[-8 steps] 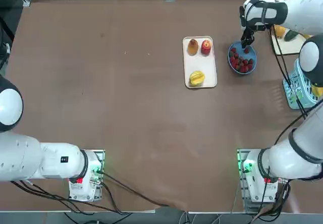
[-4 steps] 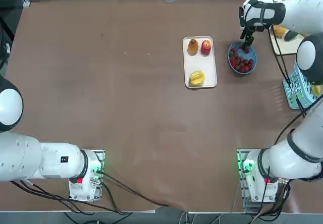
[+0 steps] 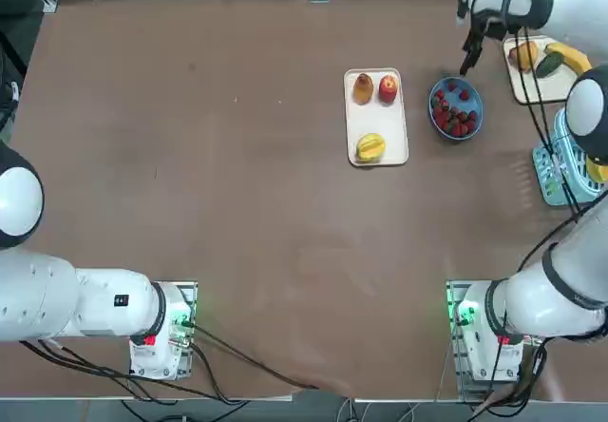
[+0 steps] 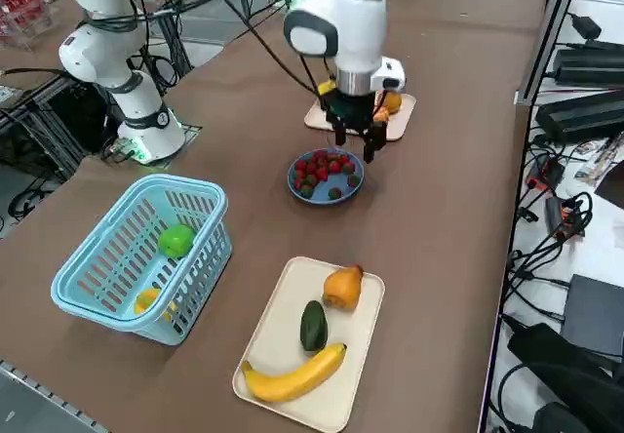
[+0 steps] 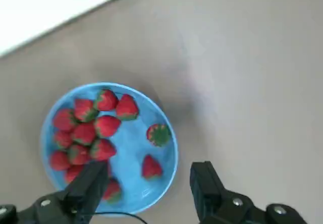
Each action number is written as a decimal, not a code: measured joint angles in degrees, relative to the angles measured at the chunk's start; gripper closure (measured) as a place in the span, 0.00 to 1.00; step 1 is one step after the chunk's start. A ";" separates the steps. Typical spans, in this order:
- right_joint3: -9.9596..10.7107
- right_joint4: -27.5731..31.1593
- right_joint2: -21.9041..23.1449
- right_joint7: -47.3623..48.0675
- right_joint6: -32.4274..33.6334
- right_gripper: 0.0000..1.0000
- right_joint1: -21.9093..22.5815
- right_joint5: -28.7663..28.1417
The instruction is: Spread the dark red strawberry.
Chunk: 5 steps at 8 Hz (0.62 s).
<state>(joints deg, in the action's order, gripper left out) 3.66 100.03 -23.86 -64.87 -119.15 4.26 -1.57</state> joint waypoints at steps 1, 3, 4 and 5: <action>0.03 -3.09 1.89 6.84 6.66 0.01 0.00 -0.03; 0.03 -7.62 5.67 22.61 16.55 0.01 0.07 -0.05; 0.02 -8.59 7.89 30.98 19.02 0.01 0.16 -0.05; -0.01 -8.91 10.32 39.06 21.02 0.01 0.28 -0.05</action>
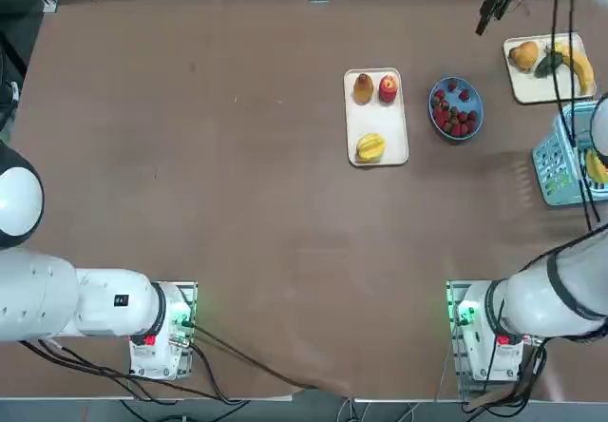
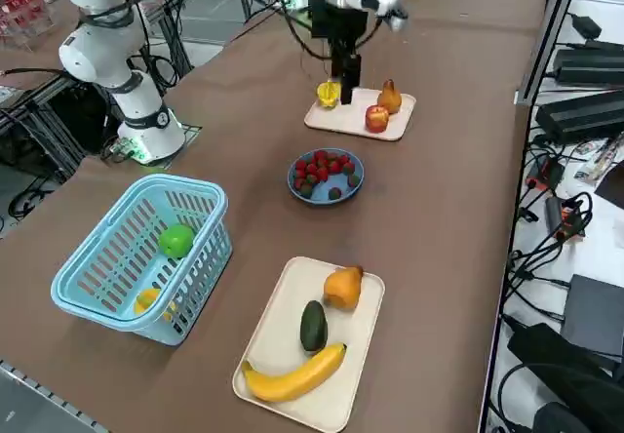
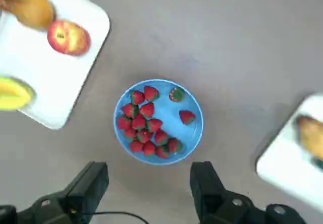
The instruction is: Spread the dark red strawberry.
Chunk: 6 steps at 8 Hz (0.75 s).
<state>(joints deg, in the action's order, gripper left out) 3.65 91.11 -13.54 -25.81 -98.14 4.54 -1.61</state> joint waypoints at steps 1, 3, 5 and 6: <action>-0.13 -0.06 2.42 7.63 2.01 0.01 0.11 0.00; -0.58 0.27 6.77 19.30 4.52 0.01 0.29 0.00; -0.61 1.08 10.26 23.19 5.75 0.01 0.31 0.01; -0.57 1.42 11.43 23.59 6.32 0.01 0.28 0.01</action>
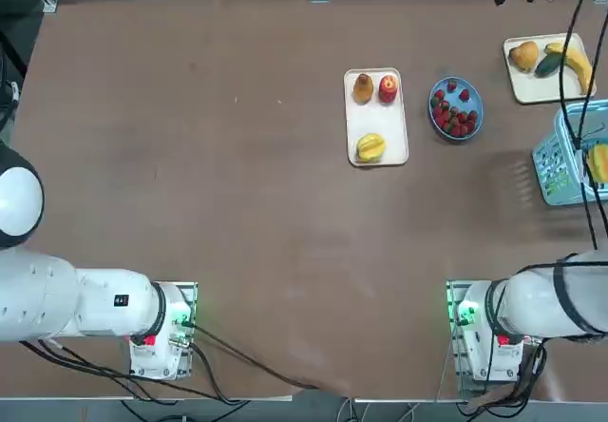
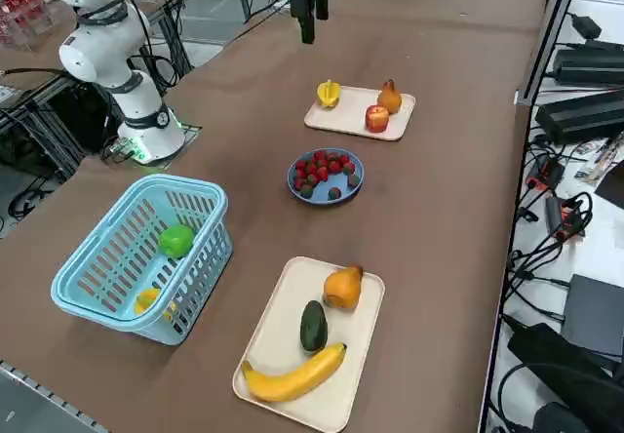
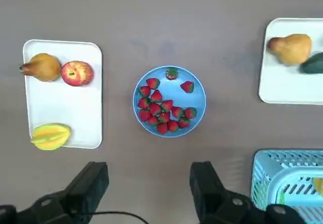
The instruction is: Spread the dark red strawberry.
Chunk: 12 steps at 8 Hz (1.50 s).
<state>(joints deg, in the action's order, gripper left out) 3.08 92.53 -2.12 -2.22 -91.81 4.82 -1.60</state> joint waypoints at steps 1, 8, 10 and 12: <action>0.07 0.16 0.71 0.10 0.32 0.01 -0.04 0.00; 1.22 -0.21 3.82 0.28 3.36 0.01 -0.42 0.71; 1.91 -0.22 4.77 0.28 4.94 0.01 -0.65 0.74; 2.01 0.37 5.77 0.28 4.85 0.01 -0.72 0.74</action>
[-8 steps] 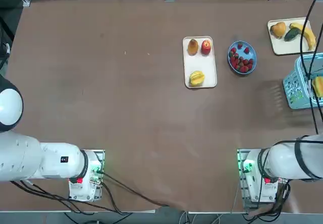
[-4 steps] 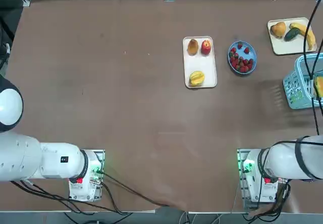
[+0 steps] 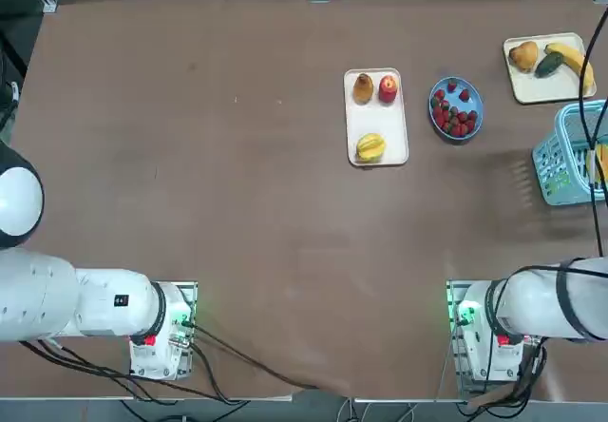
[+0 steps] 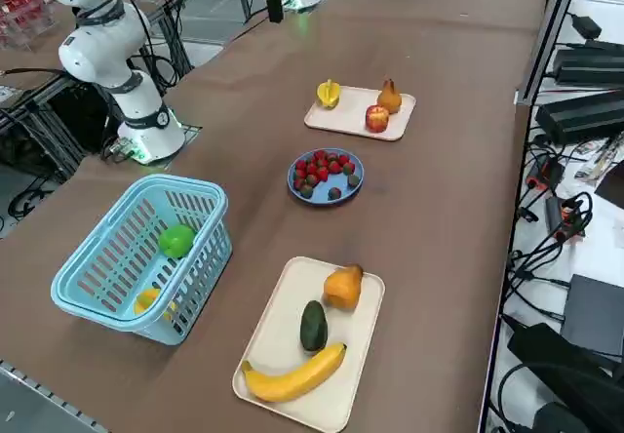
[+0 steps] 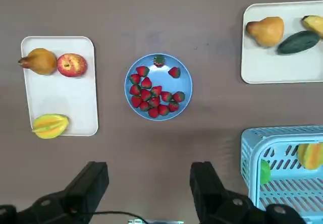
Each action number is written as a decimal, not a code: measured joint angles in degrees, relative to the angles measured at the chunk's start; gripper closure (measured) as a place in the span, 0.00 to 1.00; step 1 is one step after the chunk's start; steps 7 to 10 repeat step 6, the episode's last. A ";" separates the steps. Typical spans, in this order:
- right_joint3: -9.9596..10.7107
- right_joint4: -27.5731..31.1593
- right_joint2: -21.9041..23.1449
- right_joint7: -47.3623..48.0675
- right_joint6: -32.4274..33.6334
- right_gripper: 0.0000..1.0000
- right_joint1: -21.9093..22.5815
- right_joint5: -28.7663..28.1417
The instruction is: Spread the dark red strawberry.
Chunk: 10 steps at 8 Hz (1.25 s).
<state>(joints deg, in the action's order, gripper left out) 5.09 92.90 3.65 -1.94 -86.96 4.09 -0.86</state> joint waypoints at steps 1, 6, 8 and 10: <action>0.00 1.26 0.79 0.00 -1.45 0.01 0.00 0.00; -0.06 5.81 1.96 0.00 -7.30 0.01 0.71 0.00; -0.06 5.81 1.96 0.00 -7.30 0.01 0.71 0.00; -0.06 5.81 1.96 0.00 -7.30 0.01 0.71 0.00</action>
